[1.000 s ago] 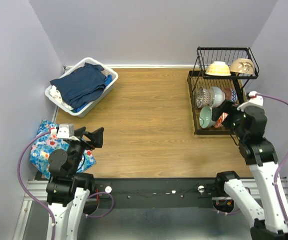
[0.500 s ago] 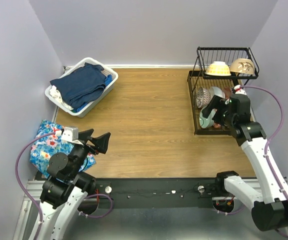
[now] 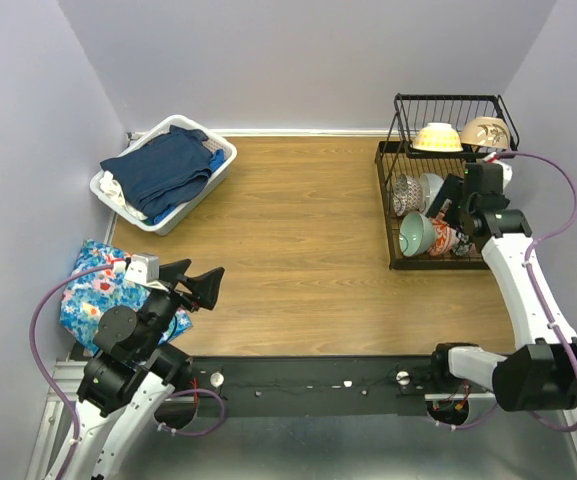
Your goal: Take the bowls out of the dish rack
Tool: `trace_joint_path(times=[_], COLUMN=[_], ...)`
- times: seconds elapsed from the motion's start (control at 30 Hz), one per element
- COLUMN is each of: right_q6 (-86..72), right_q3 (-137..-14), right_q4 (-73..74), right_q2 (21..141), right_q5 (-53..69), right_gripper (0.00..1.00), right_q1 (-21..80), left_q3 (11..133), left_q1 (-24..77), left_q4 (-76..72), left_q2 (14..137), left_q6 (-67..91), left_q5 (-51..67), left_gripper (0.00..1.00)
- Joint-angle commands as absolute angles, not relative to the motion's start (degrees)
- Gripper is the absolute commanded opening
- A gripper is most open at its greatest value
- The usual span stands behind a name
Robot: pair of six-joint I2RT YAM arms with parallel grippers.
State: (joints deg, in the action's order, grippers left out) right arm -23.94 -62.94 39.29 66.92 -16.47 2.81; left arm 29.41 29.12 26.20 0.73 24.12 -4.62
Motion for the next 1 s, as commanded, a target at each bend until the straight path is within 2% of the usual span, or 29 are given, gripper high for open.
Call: trace_joint_path(times=[0.0, 0.17, 0.33, 0.8, 0.97], right_q6=[-20.1, -12.4, -8.4, 1.8, 1.9], right_q3=[-63.6, -61.6, -59.5, -59.0, -56.4], right_q4=[39.6, 34.6, 30.8, 29.3, 26.7], right_q2=[67.3, 66.2, 67.5, 78.0, 78.9], right_q5=[-18.2, -13.6, -0.8, 23.3, 28.3], right_gripper=[1.00, 1.00, 1.00, 1.00, 1.00], right_q1=[-5.3, -13.9, -24.5, -29.5, -32.3], left_q3=[29.4, 29.7, 29.6, 29.9, 29.5], left_q1=[29.4, 29.4, 29.4, 29.4, 29.4], left_q4=[27.2, 27.5, 27.3, 26.8, 26.5], left_q2=[1.3, 2.4, 2.4, 6.1, 5.0], left_q6=[24.5, 24.5, 24.4, 23.6, 23.4], left_q5=[-6.4, -5.9, -5.3, -1.2, -1.1], left_gripper=[0.99, 0.99, 0.99, 0.99, 0.99])
